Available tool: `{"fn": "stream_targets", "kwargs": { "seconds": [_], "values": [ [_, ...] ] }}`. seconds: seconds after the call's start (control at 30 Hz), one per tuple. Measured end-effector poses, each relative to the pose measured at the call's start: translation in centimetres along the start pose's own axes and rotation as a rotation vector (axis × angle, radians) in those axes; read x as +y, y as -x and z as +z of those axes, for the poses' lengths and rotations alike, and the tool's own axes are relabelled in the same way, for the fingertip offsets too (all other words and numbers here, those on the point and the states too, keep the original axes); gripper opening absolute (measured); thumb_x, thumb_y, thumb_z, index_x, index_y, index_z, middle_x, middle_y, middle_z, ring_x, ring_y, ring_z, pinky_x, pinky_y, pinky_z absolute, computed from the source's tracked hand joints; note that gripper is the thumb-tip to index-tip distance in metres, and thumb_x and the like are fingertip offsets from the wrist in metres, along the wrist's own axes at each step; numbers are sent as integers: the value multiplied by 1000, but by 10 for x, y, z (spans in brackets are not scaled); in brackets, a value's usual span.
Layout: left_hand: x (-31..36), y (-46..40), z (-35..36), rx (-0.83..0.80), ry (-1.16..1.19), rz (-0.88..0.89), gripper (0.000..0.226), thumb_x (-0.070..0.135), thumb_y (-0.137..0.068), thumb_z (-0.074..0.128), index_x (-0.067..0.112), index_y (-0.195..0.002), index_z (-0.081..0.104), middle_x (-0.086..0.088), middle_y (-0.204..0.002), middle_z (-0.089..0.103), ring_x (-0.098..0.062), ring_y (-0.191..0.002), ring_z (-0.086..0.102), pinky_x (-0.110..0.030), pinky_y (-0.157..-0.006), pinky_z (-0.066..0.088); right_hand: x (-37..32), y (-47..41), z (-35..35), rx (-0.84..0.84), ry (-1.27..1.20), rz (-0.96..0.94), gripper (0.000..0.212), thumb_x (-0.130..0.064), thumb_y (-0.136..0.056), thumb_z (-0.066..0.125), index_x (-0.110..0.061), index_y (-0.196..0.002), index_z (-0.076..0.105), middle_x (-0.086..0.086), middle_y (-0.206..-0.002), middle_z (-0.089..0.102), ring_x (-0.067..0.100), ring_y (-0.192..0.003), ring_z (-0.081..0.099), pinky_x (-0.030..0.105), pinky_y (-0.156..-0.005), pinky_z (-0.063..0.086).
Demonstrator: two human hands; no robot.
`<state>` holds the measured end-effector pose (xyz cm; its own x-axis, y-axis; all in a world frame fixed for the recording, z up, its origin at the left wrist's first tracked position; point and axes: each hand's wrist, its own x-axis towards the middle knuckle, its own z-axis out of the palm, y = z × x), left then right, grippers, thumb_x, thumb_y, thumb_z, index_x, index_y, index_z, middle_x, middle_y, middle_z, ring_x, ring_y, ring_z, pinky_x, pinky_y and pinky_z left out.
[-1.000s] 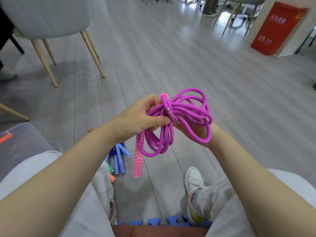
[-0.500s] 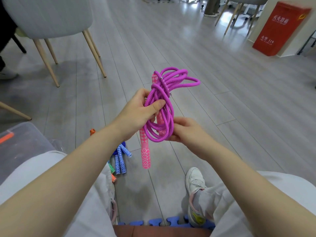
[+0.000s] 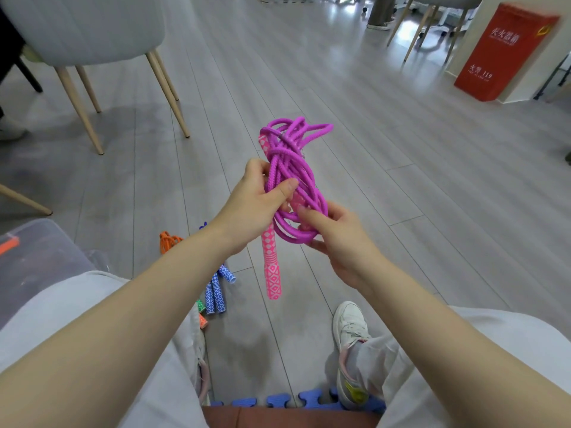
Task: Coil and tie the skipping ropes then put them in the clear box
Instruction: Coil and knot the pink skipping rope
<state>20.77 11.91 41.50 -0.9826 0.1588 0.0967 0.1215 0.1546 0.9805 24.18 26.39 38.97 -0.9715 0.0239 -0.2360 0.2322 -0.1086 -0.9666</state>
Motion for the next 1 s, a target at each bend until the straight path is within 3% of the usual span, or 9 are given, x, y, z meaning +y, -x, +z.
{"fn": "stream_targets", "kwargs": {
  "seconds": [0.13, 0.23, 0.37, 0.43, 0.53, 0.7, 0.8, 0.9, 1.0],
  "values": [
    [0, 2, 1, 4, -66, 36, 21, 16, -96, 57, 12, -108, 41, -2, -76, 63, -5, -64, 63, -22, -66, 54, -2, -3, 0, -35, -152, 39, 28, 0, -92, 59, 6, -119, 60, 12, -88, 58, 12, -67, 54, 21, -64, 50],
    [-3, 5, 4, 12, -107, 69, 23, 17, -95, 59, 10, -108, 42, -2, -83, 64, -10, -72, 66, -26, -69, 56, -1, -5, -1, -74, -188, 43, 30, 1, -89, 62, 10, -118, 56, 12, -87, 63, 19, -76, 55, 26, -71, 48],
    [-5, 9, 12, 26, -92, 78, 22, 17, -94, 61, 12, -105, 43, -3, -85, 64, -15, -75, 67, -36, -75, 57, 3, -4, 0, -6, -107, -21, 26, -5, -90, 64, 5, -114, 60, 9, -86, 67, 21, -81, 59, 36, -81, 49],
    [-8, 9, 16, 86, -38, 35, 21, 20, -93, 63, 15, -102, 45, -6, -88, 66, -16, -79, 69, -38, -78, 58, 3, -5, 0, 11, -68, -39, 17, -1, -90, 61, 0, -106, 64, 10, -86, 66, 22, -82, 60, 40, -83, 51],
    [-14, 5, 20, 171, 101, -107, 27, 26, -89, 69, 15, -103, 49, -9, -97, 67, -20, -87, 71, -42, -83, 57, 2, -7, 0, 37, -44, -38, 20, 8, -86, 57, -3, -101, 67, 13, -84, 64, 24, -78, 59, 42, -79, 48],
    [-23, -2, 19, 107, 382, -354, 48, 23, -86, 72, 4, -123, 49, -15, -107, 69, -23, -89, 72, -38, -83, 58, 3, -7, 0, 36, -32, -23, 33, 13, -85, 56, -3, -111, 66, 11, -88, 69, 20, -79, 64, 30, -74, 50],
    [-20, -1, 20, 8, 422, -395, 30, 22, -91, 65, 4, -114, 60, -12, -100, 73, -22, -87, 72, -31, -77, 57, 0, -6, -1, 20, -4, -51, 35, 15, -84, 56, -6, -110, 65, 9, -88, 69, 19, -80, 65, 28, -73, 51],
    [-16, -1, 20, 27, 452, -274, 10, 18, -93, 62, 13, -102, 64, -5, -92, 74, -20, -88, 71, -32, -80, 56, -5, -6, -5, -22, -3, -88, 37, 10, -85, 60, -10, -117, 62, 7, -92, 69, 16, -82, 65, 26, -75, 52],
    [-14, -2, 17, 77, 425, -176, 7, 17, -94, 60, 14, -99, 64, -2, -89, 75, -16, -87, 71, -28, -78, 55, -9, -5, -4, -83, -2, -13, 21, -4, -92, 59, -5, -113, 63, 9, -92, 69, 16, -81, 65, 29, -80, 56]
  ]
}}
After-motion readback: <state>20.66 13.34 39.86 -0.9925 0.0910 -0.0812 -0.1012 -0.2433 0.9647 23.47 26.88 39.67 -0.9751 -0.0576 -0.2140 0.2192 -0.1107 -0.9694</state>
